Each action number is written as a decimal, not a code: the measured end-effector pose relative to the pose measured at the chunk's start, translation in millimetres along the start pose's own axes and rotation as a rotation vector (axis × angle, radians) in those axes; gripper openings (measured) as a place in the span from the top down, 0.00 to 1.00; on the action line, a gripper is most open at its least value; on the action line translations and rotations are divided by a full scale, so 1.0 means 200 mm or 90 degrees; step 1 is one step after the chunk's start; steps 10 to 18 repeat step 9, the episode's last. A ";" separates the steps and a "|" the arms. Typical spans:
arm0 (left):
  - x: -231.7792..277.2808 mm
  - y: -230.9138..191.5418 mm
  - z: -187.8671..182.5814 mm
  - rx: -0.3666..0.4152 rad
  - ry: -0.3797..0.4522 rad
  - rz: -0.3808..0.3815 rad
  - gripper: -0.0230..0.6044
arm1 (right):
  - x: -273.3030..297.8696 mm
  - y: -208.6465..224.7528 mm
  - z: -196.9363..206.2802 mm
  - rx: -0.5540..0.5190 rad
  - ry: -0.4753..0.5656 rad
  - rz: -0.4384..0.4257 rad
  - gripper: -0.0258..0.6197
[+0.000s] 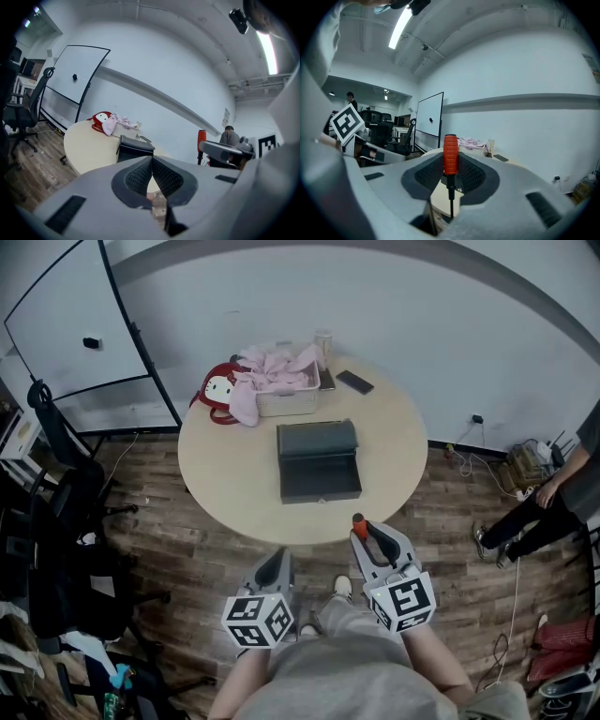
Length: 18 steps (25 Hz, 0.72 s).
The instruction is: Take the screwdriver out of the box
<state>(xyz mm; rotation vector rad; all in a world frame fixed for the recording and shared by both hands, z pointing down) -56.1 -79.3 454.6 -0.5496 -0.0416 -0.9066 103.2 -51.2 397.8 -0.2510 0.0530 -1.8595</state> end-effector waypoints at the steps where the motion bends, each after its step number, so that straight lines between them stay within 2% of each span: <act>1: 0.00 0.00 0.00 0.000 0.000 0.000 0.96 | 0.00 0.00 0.00 -0.002 0.001 -0.001 0.83; 18: 0.02 -0.04 -0.02 -0.001 0.002 -0.009 0.96 | 0.04 0.00 -0.01 -0.008 0.011 -0.004 0.83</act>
Point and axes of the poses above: the fingertips, and each gripper's own axes: x forward along the fingers, y to its right, z out of its underside, the point moved 3 cm from there along -x, backward along the fingers, and after that the axes turned 3 degrees about -x, right-handed, at the moved point
